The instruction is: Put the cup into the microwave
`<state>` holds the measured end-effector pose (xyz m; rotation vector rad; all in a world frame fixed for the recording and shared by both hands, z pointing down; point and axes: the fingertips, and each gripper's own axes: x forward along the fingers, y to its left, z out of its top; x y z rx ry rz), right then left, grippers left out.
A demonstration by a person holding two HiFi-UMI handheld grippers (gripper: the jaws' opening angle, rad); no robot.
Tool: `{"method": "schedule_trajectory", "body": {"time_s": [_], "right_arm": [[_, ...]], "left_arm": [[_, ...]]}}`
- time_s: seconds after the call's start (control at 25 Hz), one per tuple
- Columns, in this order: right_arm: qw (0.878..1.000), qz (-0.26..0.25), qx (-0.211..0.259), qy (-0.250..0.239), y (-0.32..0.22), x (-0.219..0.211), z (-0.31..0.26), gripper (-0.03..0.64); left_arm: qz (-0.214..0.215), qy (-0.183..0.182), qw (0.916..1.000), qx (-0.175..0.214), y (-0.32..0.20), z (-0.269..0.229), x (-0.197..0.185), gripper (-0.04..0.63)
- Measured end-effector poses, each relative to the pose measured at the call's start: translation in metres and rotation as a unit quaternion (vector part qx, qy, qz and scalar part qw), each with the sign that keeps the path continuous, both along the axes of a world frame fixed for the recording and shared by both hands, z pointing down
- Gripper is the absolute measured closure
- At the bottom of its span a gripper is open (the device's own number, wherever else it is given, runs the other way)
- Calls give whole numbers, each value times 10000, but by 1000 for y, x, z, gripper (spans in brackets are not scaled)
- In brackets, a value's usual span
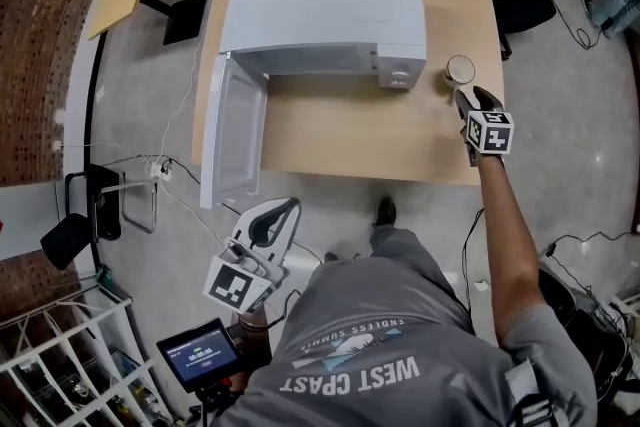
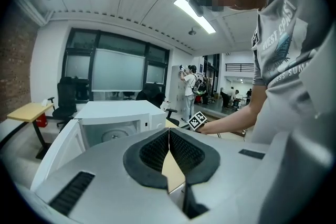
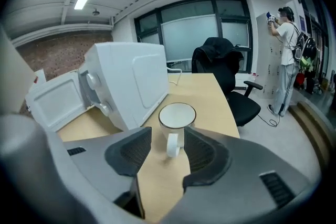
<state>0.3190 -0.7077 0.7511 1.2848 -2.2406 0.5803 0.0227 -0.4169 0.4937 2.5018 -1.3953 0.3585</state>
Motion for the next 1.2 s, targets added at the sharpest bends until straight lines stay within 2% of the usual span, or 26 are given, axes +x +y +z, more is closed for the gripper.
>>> {"method": "schedule_trajectory", "body": {"time_s": [0.2, 0.32, 0.44, 0.64, 0.84, 1.04, 1.2], "right_arm": [[9991, 70, -278, 312, -14, -2, 42, 423], [9978, 244, -280, 557, -21, 2, 57, 425], [9962, 435, -170, 733, -25, 7, 60, 530], [9969, 498, -176, 577, -21, 8, 58, 546], [9984, 445, -84, 339, 7, 6, 38, 546], [9982, 475, 334, 157, 72, -12, -1, 546], [9966, 429, 699, 30, 93, -9, -56, 546]], "left_arm": [[-147, -49, 9998, -110, 2, 5, -3, 574], [-230, -99, 9995, -172, 8, 6, -3, 574], [-323, -122, 9992, -203, 15, 7, -5, 574], [-382, -118, 9990, -207, 28, 8, -7, 574], [-335, -98, 9993, -97, 43, 3, -8, 574], [-272, -52, 9996, 103, 103, 6, -29, 574], [-281, 5, 9990, 353, 117, -8, -30, 574]]}}
